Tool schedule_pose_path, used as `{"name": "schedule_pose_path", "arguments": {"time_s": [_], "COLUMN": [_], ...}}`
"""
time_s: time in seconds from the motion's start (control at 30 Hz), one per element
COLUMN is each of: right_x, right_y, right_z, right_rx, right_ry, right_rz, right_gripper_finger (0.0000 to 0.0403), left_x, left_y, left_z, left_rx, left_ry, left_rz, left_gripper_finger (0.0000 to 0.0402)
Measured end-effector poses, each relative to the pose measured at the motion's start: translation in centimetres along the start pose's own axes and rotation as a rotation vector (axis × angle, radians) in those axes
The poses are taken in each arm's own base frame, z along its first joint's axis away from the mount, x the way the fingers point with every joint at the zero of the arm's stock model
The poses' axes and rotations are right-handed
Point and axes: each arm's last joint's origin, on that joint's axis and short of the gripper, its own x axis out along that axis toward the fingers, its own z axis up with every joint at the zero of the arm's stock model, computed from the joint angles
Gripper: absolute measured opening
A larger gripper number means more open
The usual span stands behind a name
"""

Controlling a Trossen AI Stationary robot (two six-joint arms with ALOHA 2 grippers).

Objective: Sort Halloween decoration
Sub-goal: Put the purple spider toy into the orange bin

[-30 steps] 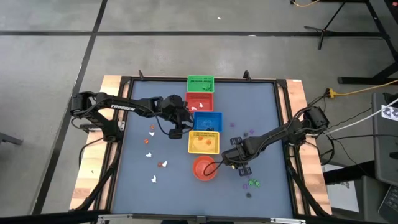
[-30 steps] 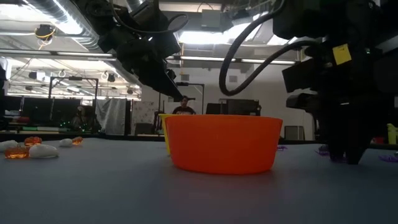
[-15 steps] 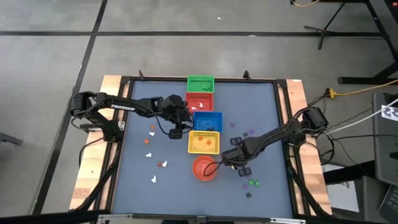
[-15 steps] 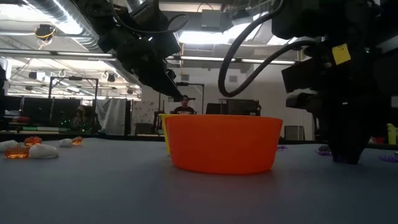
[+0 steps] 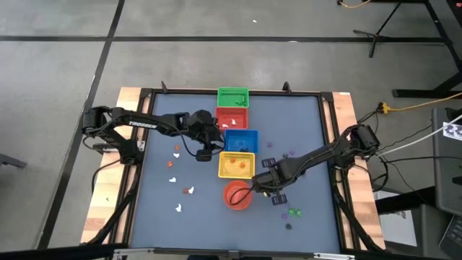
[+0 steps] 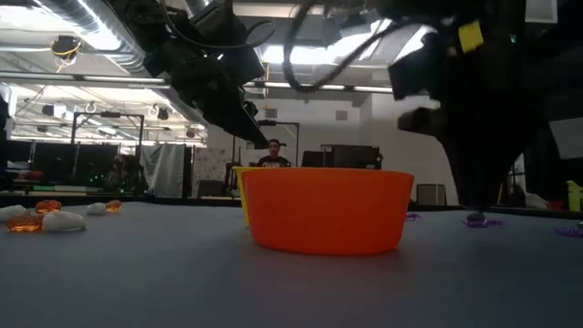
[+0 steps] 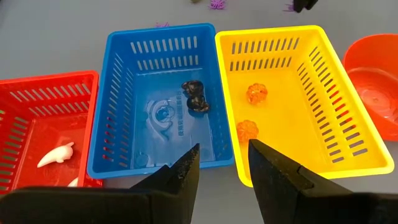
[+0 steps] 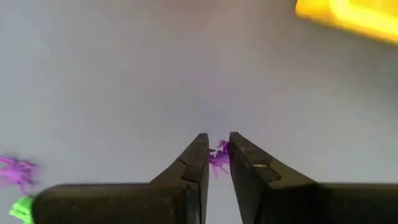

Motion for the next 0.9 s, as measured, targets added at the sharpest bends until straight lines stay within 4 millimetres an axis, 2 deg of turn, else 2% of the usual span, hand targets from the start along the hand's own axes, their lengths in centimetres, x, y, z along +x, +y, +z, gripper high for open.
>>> {"name": "schedule_pose_path", "arguments": {"time_s": [0.47,0.77,0.9], "right_x": [-4.8,-5.3,-5.4], "right_y": [0.4,0.5,0.5], "right_z": [4.4,5.6,5.8], "right_rx": [-0.005,-0.145,-0.151], "right_ry": [-0.270,-0.397,-0.423], "right_rz": [0.030,0.014,0.013], "right_gripper_finger": [0.0055,0.0055,0.0055], "left_x": [0.0,0.0,0.0], "left_y": [0.0,0.0,0.0], "left_z": [0.0,0.0,0.0], "left_rx": [0.000,0.000,0.000], "left_ry": [0.000,0.000,0.000], "left_rz": [0.000,0.000,0.000], "left_gripper_finger": [0.0121,0.0121,0.0121]}}
